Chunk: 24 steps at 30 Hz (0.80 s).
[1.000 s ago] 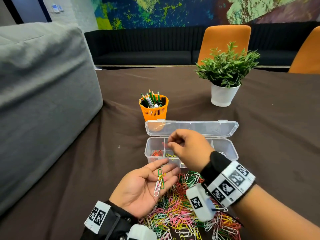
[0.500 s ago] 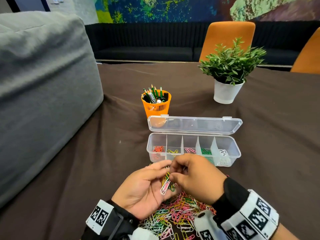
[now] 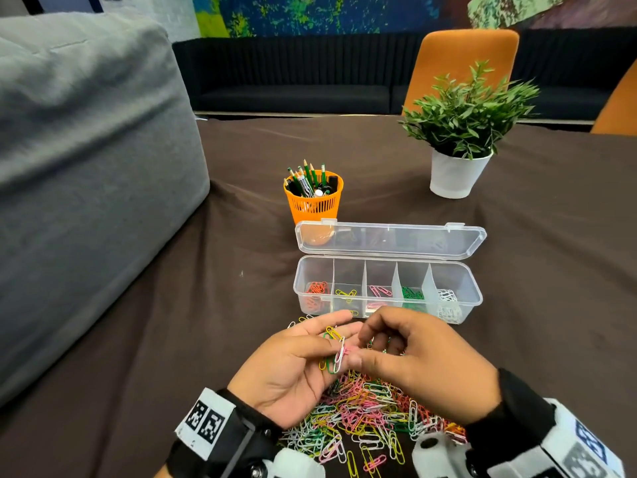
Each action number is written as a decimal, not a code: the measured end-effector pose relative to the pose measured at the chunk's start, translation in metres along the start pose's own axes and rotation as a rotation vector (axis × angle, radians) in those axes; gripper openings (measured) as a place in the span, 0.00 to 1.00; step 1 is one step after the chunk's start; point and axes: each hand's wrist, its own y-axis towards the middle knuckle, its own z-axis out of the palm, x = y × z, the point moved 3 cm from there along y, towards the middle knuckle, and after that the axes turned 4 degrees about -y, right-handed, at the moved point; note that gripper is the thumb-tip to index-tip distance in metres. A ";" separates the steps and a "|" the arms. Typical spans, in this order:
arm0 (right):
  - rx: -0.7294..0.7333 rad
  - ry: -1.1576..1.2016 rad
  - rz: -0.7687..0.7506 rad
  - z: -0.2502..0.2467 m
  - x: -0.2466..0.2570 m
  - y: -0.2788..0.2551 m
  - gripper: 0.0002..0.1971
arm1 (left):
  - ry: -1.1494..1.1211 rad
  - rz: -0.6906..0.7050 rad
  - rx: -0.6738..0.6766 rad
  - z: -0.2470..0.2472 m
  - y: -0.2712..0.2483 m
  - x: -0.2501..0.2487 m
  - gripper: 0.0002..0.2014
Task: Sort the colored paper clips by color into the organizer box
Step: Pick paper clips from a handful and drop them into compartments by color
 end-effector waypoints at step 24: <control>-0.124 0.386 0.199 -0.004 -0.022 -0.003 0.08 | 0.143 0.101 -0.174 0.007 0.006 0.004 0.12</control>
